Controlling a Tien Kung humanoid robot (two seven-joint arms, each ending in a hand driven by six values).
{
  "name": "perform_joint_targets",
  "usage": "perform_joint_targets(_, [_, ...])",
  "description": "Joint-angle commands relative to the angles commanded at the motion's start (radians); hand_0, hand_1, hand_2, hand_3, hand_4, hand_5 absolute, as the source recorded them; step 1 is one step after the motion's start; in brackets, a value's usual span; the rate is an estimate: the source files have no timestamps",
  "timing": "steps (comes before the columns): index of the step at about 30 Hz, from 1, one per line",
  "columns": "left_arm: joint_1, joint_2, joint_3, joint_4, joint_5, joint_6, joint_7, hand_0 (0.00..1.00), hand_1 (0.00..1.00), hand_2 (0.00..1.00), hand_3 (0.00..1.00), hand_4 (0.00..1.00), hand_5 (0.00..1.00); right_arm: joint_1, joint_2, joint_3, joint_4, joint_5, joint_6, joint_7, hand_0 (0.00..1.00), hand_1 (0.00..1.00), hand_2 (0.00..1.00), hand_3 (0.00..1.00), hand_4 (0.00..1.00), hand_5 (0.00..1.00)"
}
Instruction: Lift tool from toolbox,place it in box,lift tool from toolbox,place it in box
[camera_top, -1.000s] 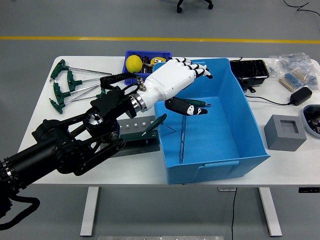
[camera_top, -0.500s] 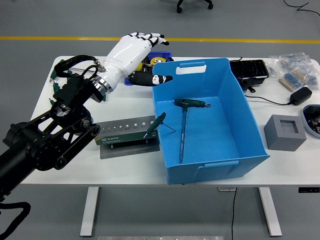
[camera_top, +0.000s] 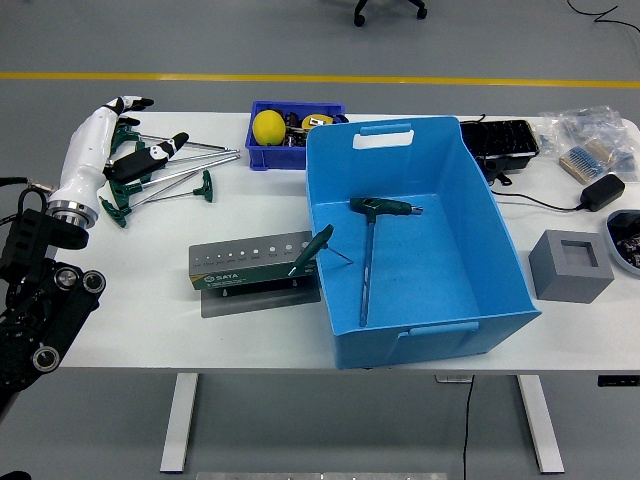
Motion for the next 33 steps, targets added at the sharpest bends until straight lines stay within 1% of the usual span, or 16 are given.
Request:
perform_joint_targets(1, [0.019,-0.006,-0.005,-0.002,-0.039,-0.006,-0.009,0.679,0.677,0.783,0.746,0.949,0.673,0.001,0.000,0.000,0.000,0.001,0.000,0.000,0.711,0.668,0.759,0.709,0.904,0.867])
perform_joint_targets(2, [0.035,-0.012,-0.011,-0.007,-0.085,-0.014,-0.015,0.802,0.798,0.846,0.758,0.953,0.758,0.001,0.000,-0.001,0.000,0.001,0.000,0.000,0.711,0.667,0.760,0.709,0.904,0.866])
perform_joint_targets(4, [0.072,-0.028,-0.025,-0.023,-0.163,-0.048,-0.022,0.802,0.798,0.846,0.758,0.953,0.758,0.001,0.001,0.000,0.000,-0.001,0.000,-0.001,0.711,0.667,0.760,0.709,0.904,0.866])
perform_joint_targets(7, [0.133,-0.052,-0.044,-0.064,-0.292,-0.120,-0.014,0.802,0.798,0.846,0.758,0.953,0.758,0.001,0.002,0.002,0.000,-0.003,0.000,-0.002,0.711,0.667,0.760,0.709,0.904,0.866])
perform_joint_targets(8, [0.155,-0.062,-0.049,-0.083,-0.331,-0.142,-0.013,0.843,0.870,0.892,0.769,0.975,0.902,0.001,0.003,0.002,0.000,-0.002,0.000,-0.002,0.711,0.667,0.759,0.708,0.903,0.866])
perform_joint_targets(9, [0.176,-0.070,-0.051,-0.099,-0.377,-0.161,-0.012,0.843,0.870,0.892,0.769,0.975,0.902,0.001,0.003,0.003,0.000,-0.002,0.000,-0.002,0.711,0.667,0.759,0.708,0.903,0.866])
perform_joint_targets(11, [0.199,-0.078,-0.048,-0.117,-0.462,-0.176,-0.015,0.843,0.870,0.892,0.769,0.975,0.902,0.001,0.004,0.004,0.000,-0.003,0.000,-0.003,0.711,0.667,0.759,0.708,0.903,0.866])
perform_joint_targets(13, [0.213,-0.080,-0.037,-0.126,-0.546,-0.183,-0.027,0.843,0.870,0.892,0.769,0.975,0.902,0.001,0.004,0.005,0.000,-0.007,0.000,-0.004,0.711,0.667,0.759,0.708,0.903,0.866])
perform_joint_targets(14, [0.215,-0.079,-0.032,-0.127,-0.585,-0.184,-0.034,0.852,0.870,0.898,0.781,0.976,0.925,0.001,0.003,0.007,0.000,-0.009,0.001,-0.004,0.711,0.667,0.759,0.708,0.902,0.866])
perform_joint_targets(19, [0.209,-0.070,-0.026,-0.129,-0.797,-0.187,-0.069,0.852,0.870,0.898,0.781,0.976,0.925,0.003,0.002,0.011,0.000,-0.018,0.003,-0.005,0.711,0.667,0.759,0.708,0.902,0.866])
perform_joint_targets(20, [0.208,-0.069,-0.027,-0.130,-0.836,-0.185,-0.076,0.842,0.843,0.889,0.779,0.977,0.940,0.003,0.002,0.011,0.000,-0.017,0.002,-0.005,0.711,0.667,0.758,0.706,0.902,0.866])
perform_joint_targets(25, [0.210,-0.072,-0.038,-0.133,-1.043,-0.170,-0.100,0.842,0.843,0.889,0.779,0.977,0.940,0.004,0.002,0.010,0.000,-0.015,0.002,-0.004,0.711,0.667,0.758,0.706,0.902,0.866])
perform_joint_targets(27, [0.213,-0.074,-0.040,-0.134,-1.076,-0.167,-0.102,0.830,0.825,0.878,0.776,0.979,0.940,0.004,0.002,0.010,0.000,-0.015,0.002,-0.004,0.710,0.667,0.758,0.706,0.902,0.867])
perform_joint_targets(31, [0.216,-0.077,-0.045,-0.141,-1.064,-0.165,-0.102,0.830,0.825,0.878,0.776,0.979,0.940,0.004,0.002,0.011,0.000,-0.019,0.003,-0.005,0.710,0.667,0.758,0.706,0.902,0.867])
perform_joint_targets(33, [0.216,-0.077,-0.049,-0.146,-1.050,-0.164,-0.100,0.828,0.809,0.873,0.773,0.977,0.936,0.004,0.002,0.012,0.000,-0.021,0.003,-0.005,0.711,0.666,0.758,0.706,0.901,0.867])
